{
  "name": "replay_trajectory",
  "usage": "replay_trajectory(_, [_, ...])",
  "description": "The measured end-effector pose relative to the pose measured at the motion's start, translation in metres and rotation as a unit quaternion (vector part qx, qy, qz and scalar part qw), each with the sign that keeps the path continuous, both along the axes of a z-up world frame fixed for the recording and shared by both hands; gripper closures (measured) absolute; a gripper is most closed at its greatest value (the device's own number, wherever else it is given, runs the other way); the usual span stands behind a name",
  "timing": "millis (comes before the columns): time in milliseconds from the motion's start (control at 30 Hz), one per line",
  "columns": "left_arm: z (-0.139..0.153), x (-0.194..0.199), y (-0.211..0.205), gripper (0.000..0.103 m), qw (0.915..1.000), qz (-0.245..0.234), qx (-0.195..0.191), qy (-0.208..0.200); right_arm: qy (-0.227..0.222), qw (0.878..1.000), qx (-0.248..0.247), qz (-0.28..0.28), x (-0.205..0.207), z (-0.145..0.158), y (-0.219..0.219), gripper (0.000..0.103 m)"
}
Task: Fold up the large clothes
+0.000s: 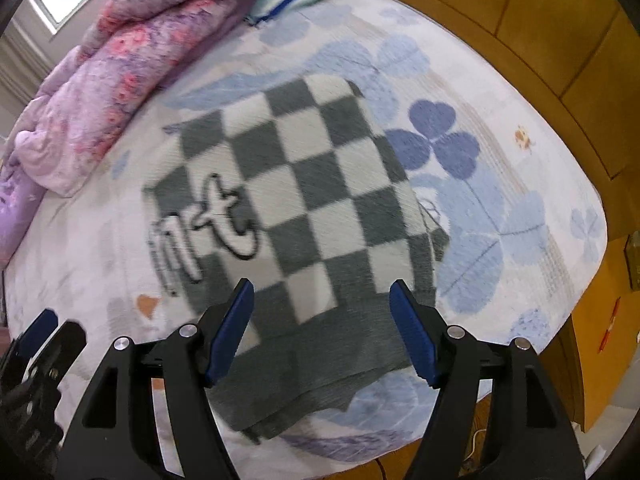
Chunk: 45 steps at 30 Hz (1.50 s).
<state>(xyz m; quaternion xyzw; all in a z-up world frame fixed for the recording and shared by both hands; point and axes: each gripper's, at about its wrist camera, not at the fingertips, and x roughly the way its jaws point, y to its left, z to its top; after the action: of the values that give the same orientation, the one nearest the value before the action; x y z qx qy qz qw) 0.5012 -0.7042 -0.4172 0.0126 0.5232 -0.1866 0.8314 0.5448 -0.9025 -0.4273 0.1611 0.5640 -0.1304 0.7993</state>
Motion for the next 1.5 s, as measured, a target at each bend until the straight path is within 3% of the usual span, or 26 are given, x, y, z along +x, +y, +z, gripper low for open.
replay_trajectory(567, [0.099,-0.046,0.079,0.014,0.997,0.034,-0.033,-0.062,-0.085,0.996,-0.019,0.025,-0.06,0.116,0.1,0.034])
replay_trajectory(800, [0.158,-0.09,0.154,0.013,0.9929,0.031,-0.051,-0.103,-0.135,0.99,-0.026,0.021,-0.108,0.171,0.17,0.033])
replay_trajectory(1167, [0.239,-0.198,0.315,0.011,0.9855,0.022,-0.05,-0.16,-0.213,0.976,-0.033,0.023,-0.22,0.251,0.336,0.03])
replay_trajectory(1267, [0.258,-0.225,0.348,0.011,0.9843,0.019,-0.047,-0.169,-0.228,0.972,-0.036,0.036,-0.245,0.274,0.375,0.023])
replay_trajectory(1500, [0.31,-0.282,0.42,0.008,0.9798,0.036,-0.05,-0.19,-0.267,0.959,-0.04,0.089,-0.292,0.328,0.443,0.019])
